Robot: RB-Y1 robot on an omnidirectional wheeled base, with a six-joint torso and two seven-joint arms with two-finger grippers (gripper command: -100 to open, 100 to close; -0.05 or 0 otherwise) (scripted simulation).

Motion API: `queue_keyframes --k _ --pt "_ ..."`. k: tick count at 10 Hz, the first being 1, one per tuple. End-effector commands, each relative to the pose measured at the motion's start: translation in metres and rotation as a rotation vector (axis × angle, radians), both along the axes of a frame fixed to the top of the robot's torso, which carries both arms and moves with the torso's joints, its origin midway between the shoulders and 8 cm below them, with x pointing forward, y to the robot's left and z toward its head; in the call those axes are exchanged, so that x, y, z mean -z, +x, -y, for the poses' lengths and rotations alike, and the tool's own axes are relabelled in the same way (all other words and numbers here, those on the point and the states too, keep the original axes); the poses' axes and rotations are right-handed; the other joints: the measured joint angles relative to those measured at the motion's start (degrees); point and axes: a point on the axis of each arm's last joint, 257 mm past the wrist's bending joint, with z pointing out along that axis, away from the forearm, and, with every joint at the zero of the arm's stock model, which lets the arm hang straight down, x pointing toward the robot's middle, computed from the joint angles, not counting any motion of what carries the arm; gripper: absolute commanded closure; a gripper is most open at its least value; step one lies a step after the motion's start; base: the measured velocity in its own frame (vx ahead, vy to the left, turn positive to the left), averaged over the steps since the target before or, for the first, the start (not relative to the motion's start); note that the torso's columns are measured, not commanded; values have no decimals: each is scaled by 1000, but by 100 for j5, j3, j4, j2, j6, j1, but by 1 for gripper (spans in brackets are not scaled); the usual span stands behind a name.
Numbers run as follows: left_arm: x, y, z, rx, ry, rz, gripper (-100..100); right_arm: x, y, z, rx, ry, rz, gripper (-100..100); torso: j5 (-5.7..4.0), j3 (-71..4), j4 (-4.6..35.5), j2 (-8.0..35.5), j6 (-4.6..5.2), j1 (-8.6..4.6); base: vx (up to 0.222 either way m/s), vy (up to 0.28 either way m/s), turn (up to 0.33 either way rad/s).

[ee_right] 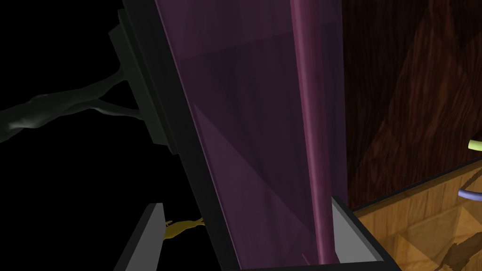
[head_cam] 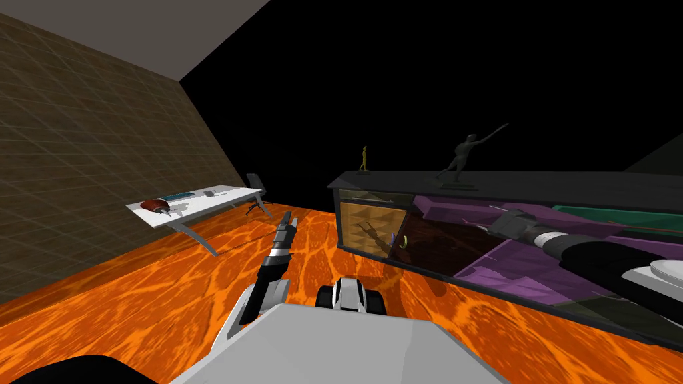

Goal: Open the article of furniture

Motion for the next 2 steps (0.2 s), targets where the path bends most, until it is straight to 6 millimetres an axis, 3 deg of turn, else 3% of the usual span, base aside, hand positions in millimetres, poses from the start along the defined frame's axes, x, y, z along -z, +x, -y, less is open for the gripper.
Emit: queue_keyframes --k 1,2 --pt "0 0 0 0 0 0 0 1 0 0 0 0 -1 0 -1 -2 -2 -3 -1 -1 0 0 0" --pt "0 0 0 0 0 0 0 1 0 0 0 1 -2 0 -2 -3 -3 -5 -1 -2 0 0 0"
